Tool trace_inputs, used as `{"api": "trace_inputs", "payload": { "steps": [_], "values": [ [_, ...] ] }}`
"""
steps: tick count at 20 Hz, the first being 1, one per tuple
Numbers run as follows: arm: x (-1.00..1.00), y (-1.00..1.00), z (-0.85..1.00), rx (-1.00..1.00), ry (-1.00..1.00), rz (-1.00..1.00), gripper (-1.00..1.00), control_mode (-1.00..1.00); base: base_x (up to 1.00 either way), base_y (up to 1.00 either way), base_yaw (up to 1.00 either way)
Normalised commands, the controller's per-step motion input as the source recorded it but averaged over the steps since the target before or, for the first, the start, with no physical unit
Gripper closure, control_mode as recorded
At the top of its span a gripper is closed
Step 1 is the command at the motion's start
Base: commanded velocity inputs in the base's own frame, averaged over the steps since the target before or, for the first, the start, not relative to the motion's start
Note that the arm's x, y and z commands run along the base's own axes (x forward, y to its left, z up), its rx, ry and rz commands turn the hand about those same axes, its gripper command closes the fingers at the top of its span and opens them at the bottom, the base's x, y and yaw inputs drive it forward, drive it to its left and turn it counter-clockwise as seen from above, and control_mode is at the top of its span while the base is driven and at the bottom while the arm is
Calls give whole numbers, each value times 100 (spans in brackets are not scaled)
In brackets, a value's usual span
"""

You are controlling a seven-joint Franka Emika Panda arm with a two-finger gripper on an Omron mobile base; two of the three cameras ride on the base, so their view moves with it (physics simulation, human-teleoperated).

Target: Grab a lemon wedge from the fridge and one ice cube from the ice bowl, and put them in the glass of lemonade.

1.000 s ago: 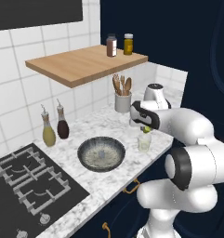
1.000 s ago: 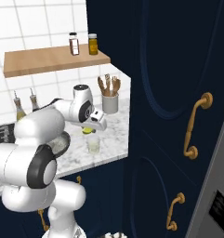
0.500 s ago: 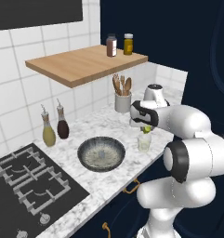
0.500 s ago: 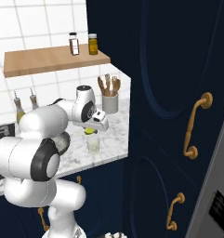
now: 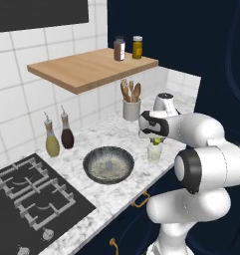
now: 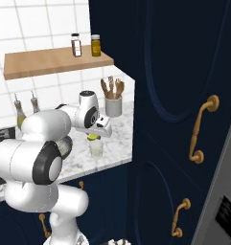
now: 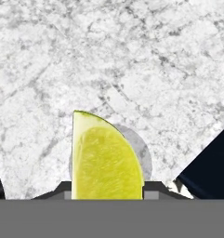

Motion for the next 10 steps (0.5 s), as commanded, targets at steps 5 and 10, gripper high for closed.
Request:
{"api": "trace_inputs", "payload": {
  "steps": [5, 10],
  "values": [
    [0, 0, 0, 0, 0, 0, 100, -100, 0, 0, 0],
    [0, 0, 0, 0, 0, 0, -100, -100, 0, 0, 0]
  ]
}}
